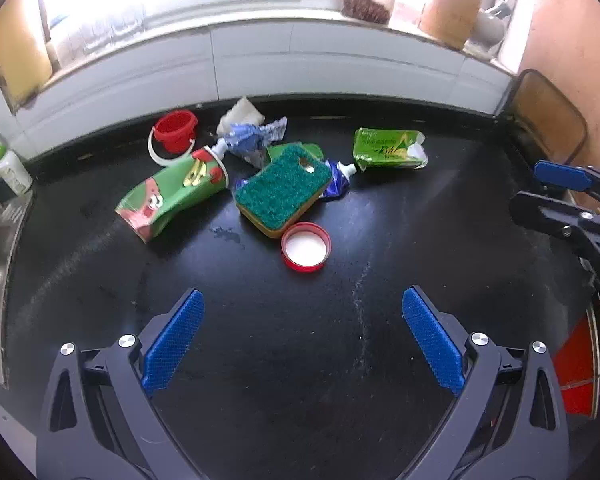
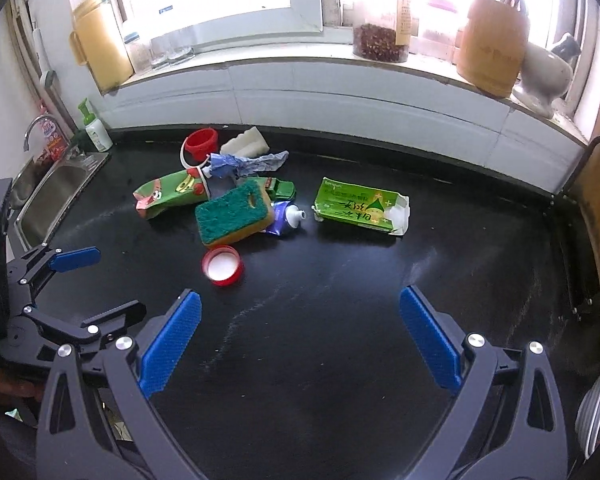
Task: Collect trash
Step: 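Move both open tools back up over the countertop, then grasp the red-rimmed lid with the left tool while the right tool grasps the green packet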
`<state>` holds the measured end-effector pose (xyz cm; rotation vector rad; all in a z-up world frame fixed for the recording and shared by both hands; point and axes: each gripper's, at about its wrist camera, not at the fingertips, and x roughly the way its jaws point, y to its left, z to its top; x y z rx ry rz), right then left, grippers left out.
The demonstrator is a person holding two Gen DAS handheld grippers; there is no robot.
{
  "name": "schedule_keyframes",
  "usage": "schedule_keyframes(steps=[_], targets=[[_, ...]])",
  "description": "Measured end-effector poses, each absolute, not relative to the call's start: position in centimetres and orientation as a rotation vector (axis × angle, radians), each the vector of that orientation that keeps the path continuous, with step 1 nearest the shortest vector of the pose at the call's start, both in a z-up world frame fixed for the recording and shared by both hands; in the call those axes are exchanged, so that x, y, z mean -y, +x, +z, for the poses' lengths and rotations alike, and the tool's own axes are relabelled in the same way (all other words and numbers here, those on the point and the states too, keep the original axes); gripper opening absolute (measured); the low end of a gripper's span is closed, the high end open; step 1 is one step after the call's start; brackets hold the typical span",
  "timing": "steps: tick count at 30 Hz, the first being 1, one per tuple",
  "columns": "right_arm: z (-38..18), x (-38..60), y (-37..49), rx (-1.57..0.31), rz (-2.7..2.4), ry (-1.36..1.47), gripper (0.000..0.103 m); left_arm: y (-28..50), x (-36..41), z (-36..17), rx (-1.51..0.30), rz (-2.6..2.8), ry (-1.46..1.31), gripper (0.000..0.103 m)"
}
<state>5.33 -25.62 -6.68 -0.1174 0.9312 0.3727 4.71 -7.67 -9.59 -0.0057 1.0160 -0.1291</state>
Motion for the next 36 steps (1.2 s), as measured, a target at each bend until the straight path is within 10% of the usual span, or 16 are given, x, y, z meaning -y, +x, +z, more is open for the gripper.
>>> schedule_keyframes(steps=[27, 29, 32, 34, 36], targets=[[-21.0, 26.4, 27.1, -1.005, 0.739, -0.546, 0.095, 13.3, 10.6, -20.7, -1.108, 0.148, -0.099, 0.093], [-20.9, 26.5, 27.5, -1.026, 0.776, -0.503, 0.083, 13.3, 10.8, -20.6, -1.104, 0.162, -0.072, 0.078], [-20.2, 26.4, 27.0, -1.017, 0.802, -0.501, 0.036, 13.3, 10.7, -20.0, -1.094, 0.165, -0.065, 0.048], [-20.2, 26.5, 26.9, -1.043, 0.818, -0.471, 0.007, 13.3, 10.6, -19.8, -1.109, 0.159, -0.071, 0.048], [-20.1, 26.6, 26.5, -1.066, 0.832, -0.440, 0.001, 13.3, 10.6, -19.7, -1.125, 0.154, -0.074, 0.048]])
